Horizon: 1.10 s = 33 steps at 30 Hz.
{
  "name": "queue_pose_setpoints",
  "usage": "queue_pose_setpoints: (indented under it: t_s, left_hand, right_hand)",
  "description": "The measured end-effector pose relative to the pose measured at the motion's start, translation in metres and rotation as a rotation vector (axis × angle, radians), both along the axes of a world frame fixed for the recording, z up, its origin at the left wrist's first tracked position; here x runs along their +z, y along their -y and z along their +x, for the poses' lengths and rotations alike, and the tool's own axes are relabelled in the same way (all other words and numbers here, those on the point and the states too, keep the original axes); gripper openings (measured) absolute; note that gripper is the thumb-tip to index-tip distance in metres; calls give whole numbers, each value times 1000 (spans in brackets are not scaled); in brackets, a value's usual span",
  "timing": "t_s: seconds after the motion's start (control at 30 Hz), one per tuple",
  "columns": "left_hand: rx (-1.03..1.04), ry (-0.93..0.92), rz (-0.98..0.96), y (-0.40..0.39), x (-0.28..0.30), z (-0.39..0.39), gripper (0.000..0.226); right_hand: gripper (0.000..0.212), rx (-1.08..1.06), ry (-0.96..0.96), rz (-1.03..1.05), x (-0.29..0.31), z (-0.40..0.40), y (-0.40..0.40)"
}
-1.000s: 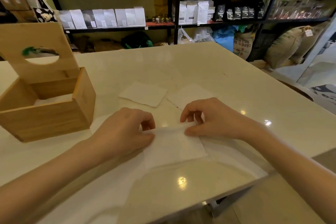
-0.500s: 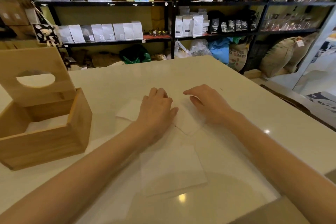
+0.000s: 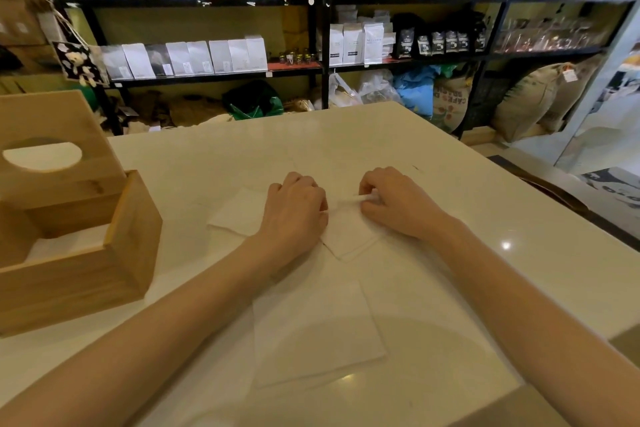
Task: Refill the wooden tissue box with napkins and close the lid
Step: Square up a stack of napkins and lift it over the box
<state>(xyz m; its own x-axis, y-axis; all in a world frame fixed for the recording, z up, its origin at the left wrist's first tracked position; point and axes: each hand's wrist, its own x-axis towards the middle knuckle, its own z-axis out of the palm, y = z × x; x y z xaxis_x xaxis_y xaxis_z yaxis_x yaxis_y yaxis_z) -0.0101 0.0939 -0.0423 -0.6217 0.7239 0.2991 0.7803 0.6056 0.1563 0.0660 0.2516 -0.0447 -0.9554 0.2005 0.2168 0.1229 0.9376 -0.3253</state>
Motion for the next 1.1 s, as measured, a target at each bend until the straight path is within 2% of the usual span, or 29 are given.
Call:
queue_pose_setpoints:
  t_s: [0.07,0.17,0.37,0.5,0.63,0.87,0.97,1.1]
  left_hand:
    - [-8,135,77,2,3,0,13]
    - [-36,432,356,11,10,-2,1]
    - [-18,546,576,42,44,4,5]
    - [-29,783,703,63,74,18,4]
    - [-10,970,733,83,87,29,5]
    - [82,1161,529,117,61,53,9]
    - [114,1244,495,124,47,58,9]
    - [158,1268,476,120,34,59,7]
  right_hand:
    - [7,-8,-59,-160,1,3,-1]
    - [14,-28,-152,-358,7,9,1]
    - [8,43,-327,-497,43,26,17]
    - [8,94,-392,-655,71,42,37]
    - [11,101,-275,-904,82,56,53]
    - [10,28,113,-1145,52,74,69]
    - [10,26,215,-1151,43,80,71]
    - [8,4,270,-1113,32,83,72]
